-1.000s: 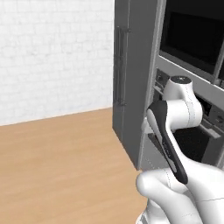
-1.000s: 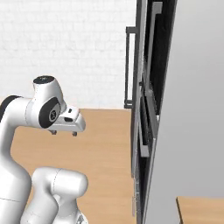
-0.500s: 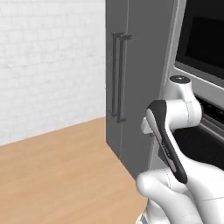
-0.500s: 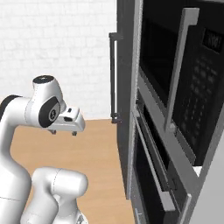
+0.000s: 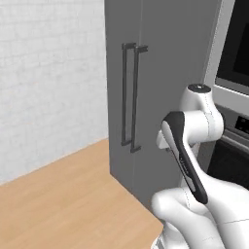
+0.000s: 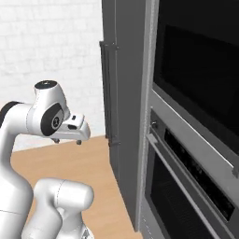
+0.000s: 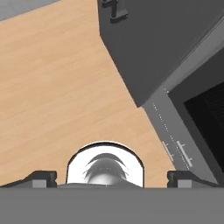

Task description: Navigate to the fridge.

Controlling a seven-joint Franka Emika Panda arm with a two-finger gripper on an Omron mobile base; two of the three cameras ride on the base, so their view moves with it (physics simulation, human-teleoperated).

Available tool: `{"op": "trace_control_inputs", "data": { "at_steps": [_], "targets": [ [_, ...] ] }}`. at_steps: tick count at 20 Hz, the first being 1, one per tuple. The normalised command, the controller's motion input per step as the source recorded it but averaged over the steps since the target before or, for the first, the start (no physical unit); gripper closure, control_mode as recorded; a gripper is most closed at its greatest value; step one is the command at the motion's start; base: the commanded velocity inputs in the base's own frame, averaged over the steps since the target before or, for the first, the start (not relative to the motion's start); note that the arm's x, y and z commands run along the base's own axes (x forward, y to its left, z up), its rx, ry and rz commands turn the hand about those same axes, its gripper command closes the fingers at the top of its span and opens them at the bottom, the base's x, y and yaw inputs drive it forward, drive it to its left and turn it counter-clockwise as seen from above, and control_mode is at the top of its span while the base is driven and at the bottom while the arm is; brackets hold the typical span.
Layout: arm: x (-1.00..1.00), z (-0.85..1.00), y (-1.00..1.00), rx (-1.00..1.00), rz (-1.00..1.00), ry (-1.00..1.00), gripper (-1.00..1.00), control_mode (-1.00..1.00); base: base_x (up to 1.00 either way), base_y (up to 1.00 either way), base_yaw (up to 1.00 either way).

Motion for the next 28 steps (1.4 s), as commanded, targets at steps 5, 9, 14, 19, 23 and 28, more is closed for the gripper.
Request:
{"op": "trace_control_inputs", "data": {
  "at_steps": [5,9,14,19,23,28],
  "targets": [
    [0.00,0.00,0.00,0.00,0.00,0.00,-1.00,1.00,0.21,0.70,-0.44],
    [0.00,0.00,0.00,0.00,0.00,0.00,-1.00,1.00,0.10,0.75,-0.47],
    [0.00,0.00,0.00,0.00,0.00,0.00,-1.00,1.00,0.24,0.90,-0.51],
    [0.00,0.00,0.00,0.00,0.00,0.00,-1.00,1.00,0.34,0.96,-0.53],
    [0.00,0.00,0.00,0.00,0.00,0.00,-1.00,1.00,0.15,0.86,-0.51],
    [0.00,0.00,0.00,0.00,0.00,0.00,-1.00,1.00,0.10,0.81,-0.50]
  ]
}}
